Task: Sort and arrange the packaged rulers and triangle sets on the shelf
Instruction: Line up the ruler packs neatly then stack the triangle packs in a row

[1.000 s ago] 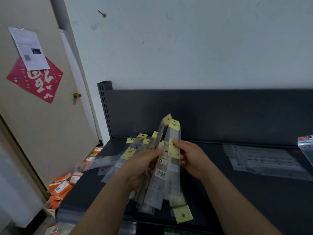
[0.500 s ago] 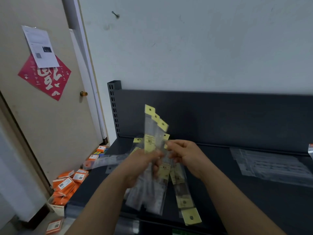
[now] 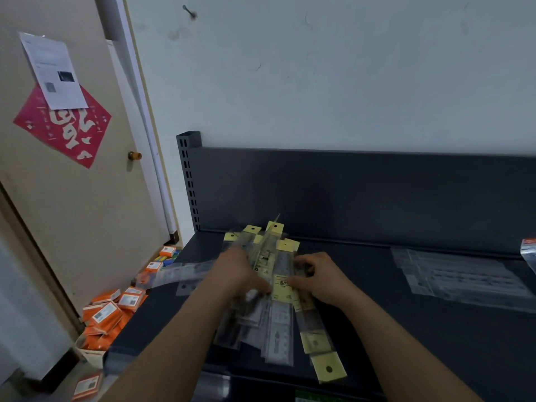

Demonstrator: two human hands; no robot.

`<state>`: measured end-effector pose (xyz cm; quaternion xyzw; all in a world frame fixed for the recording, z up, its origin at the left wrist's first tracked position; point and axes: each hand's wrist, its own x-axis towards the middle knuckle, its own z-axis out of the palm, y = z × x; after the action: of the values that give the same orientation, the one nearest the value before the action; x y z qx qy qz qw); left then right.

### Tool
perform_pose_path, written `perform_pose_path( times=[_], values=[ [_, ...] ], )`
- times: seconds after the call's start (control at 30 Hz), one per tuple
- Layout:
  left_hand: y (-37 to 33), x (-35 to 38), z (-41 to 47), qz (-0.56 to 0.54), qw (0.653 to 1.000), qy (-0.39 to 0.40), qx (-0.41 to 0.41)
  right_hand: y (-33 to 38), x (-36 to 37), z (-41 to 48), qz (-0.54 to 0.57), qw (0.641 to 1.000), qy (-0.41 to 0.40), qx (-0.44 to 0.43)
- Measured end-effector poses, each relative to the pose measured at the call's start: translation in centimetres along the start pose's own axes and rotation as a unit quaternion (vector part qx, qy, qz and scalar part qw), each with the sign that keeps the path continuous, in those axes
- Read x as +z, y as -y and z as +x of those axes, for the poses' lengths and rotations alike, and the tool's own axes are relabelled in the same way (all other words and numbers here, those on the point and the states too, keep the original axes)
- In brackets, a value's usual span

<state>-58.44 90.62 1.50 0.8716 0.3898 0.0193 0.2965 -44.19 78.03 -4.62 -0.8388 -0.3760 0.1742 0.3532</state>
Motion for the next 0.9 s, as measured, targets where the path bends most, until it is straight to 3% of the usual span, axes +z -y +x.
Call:
perform_pose_path(
  times=[0.17,0.3,0.5,0.57,0.73,0.9],
  values=[
    [0.3,-0.4,0.2,0.0,1.0,-0.006,0.016,0.2,-0.2,-0.3,0.003,1.0,-0.007,0.004],
    [2.2,-1.4,0.6,-0.137,0.99,0.02,0.013,0.4,-0.3,-0.6,0.018,1.0,-0.004,-0.003],
    [3.4,-2.3,-1.1,-0.418,0.894,0.153,0.05,3.2,-1.0,-1.3,0.246,0.966,-0.076,-0.031],
    [3.2,-2.0,-1.4,-0.423,0.887,0.172,0.071,4.6,-1.1,-1.2,0.329,0.943,-0.048,-0.03],
    [3.0,-1.5,-1.7,-0.423,0.895,0.12,0.074,6.0,-1.5,-1.4,0.523,0.852,0.036,0.005],
    [2.8,-1.1,-2.2,-0.439,0.881,0.164,0.062,5.3,-1.4,-1.6,0.471,0.882,0.032,0.003]
  ],
)
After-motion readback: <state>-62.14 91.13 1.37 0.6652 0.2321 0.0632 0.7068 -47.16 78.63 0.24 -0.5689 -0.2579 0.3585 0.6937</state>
